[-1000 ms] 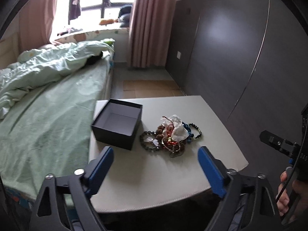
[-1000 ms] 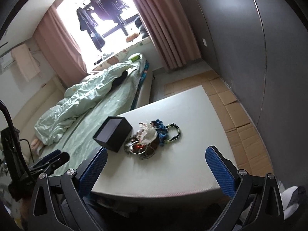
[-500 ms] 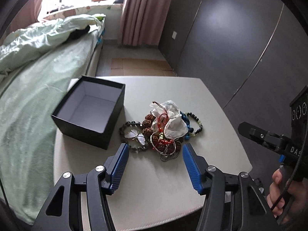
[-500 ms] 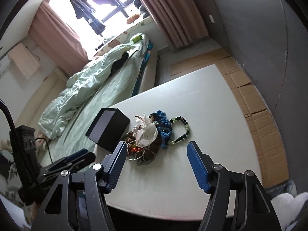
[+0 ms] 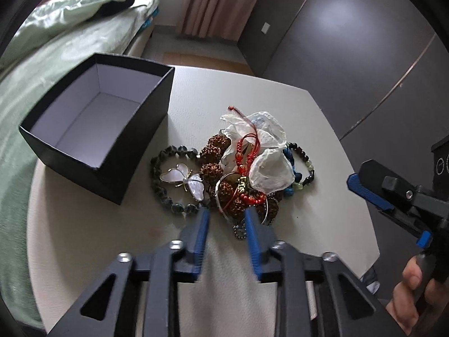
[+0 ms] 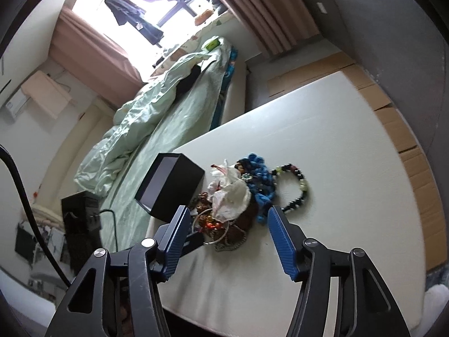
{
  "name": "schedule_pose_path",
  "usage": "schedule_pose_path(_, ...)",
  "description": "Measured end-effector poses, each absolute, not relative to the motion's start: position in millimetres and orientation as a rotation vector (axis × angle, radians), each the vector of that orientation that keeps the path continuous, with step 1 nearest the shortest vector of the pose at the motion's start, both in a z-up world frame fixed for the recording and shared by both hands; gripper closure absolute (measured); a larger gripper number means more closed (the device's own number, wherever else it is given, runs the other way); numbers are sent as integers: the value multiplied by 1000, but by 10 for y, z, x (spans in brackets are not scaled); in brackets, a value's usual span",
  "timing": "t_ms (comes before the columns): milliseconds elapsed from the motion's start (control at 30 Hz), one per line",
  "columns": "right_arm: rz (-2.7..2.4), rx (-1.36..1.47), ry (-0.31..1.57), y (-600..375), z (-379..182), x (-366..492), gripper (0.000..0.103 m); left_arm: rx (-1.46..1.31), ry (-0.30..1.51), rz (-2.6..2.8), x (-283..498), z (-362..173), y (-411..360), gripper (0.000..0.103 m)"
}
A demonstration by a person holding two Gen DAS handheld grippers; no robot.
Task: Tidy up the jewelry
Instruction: 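Move the left tool down to the white cloth pouch and close on it, then carry the white pouch with the left tool into the black box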
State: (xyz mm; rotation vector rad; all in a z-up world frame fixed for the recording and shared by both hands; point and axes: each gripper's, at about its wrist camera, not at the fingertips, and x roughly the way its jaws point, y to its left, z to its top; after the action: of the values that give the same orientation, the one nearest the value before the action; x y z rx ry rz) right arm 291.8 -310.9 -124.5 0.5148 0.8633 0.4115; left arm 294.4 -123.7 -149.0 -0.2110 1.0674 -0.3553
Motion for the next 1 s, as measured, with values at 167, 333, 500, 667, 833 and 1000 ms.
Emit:
schedule_pose_path(167,424,506,888,-3034,-1276,3040,45,-218,1039,-328,2962,-1432,-1180,101)
schedule_pose_path(333,444,484,913,-2944,-1268,3218,45,-235,1014,-315,2959,-1374,-1126,101)
schedule_pose_path(500,459,473,990,-2811,-1417,3325,57,-247,988,-314,2938,-1296,-1113,101)
schedule_pose_path(667,473,458,1036,-2669,-1516,3470,76,-247,979,-311,2949,-1267,-1060,101)
schedule_pose_path(833,471,471,1027,-2692,-1520,3492,99,-240,952,-278,2888,-1164,-966,101)
schedule_pose_path(1000,507,508,958,-2726,-1361,3427,99,-231,928,-252,2852,-1050,-888,102)
